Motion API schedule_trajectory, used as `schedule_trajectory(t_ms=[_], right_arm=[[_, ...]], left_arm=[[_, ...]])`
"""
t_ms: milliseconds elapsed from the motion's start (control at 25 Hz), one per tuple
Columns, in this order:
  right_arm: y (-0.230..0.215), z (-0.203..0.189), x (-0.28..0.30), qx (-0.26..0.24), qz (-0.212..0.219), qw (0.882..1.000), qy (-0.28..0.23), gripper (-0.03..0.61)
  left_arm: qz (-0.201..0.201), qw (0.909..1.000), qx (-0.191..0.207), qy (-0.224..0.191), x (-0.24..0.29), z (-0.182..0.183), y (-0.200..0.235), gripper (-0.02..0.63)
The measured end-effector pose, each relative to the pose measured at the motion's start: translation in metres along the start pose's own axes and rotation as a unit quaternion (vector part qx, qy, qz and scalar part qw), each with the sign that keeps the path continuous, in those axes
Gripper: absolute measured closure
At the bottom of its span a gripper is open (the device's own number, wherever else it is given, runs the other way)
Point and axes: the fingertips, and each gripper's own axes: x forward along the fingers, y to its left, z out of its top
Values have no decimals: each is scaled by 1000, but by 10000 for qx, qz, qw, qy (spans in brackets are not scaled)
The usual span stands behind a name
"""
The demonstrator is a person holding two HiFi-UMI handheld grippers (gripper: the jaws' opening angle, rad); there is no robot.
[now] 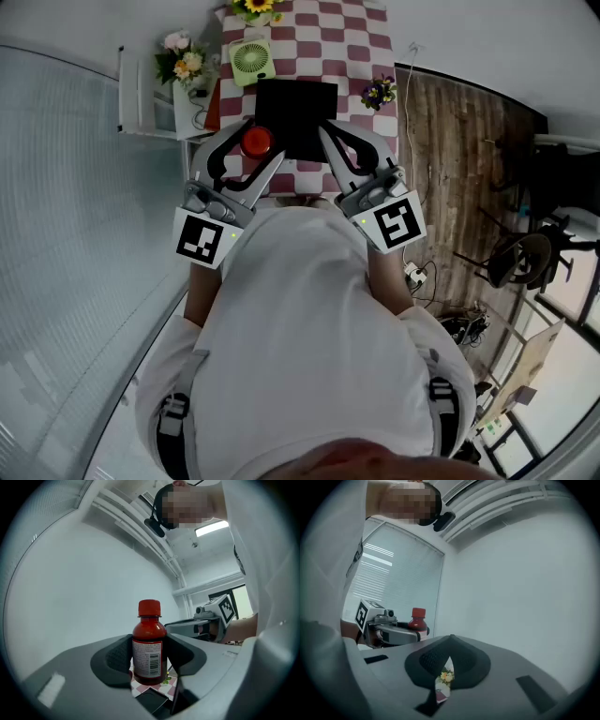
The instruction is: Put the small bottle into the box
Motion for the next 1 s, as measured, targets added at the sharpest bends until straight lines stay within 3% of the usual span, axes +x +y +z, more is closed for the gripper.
schedule_trajectory(t_ms=[320,560,840,1000], right_arm=[[-4,-15,-2,78,70,9999,122,577],[3,-43,-20,1316,815,9879,-12,592],[8,-63,-40,1155,643,9910,233,592],[14,-72,-47,680,615,9942,568,592]], left_arm=[[140,9999,-53,-21,-6,-3,8,395],[262,9996,-134,11,-12,-12,19,396],[238,9992,-184,259,-12,-40,25,395],[12,9990,-213,389,0,-59,17,396]])
